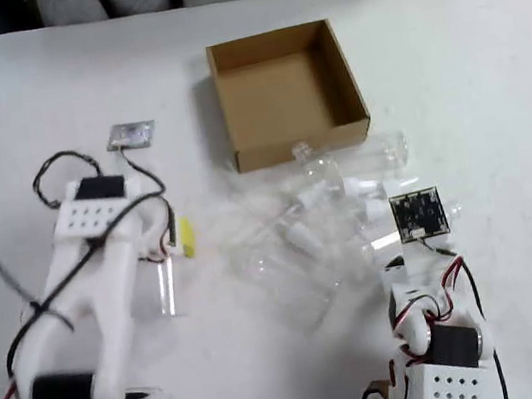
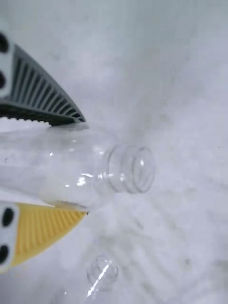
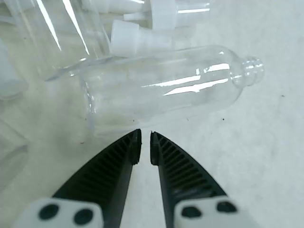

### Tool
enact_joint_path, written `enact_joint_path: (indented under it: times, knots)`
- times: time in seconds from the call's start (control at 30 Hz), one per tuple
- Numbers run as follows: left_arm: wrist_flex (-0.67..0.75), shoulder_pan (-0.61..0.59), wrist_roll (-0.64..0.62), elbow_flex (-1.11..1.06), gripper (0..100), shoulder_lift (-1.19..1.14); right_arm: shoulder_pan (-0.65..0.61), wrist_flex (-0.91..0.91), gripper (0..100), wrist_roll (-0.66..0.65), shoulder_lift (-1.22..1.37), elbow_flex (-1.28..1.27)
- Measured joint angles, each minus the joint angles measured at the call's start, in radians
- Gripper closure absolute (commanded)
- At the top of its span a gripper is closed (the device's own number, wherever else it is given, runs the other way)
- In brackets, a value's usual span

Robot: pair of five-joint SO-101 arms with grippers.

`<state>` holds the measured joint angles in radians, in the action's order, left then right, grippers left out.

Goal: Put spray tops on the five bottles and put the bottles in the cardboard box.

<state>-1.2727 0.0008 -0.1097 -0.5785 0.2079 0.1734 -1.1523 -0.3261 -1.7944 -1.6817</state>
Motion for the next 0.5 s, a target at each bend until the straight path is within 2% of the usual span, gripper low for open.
enact_joint_path:
  times: [0.2,0.5]
  knots:
    - [0.095,0.049,0.003,-0.137,85,0.316,0.0,0.0,98.1,0.0,0.0,0.0]
    - [0.437,0.11,0.005,-0.506,85,0.835,0.0,0.0,98.1,0.0,0.0,0.0]
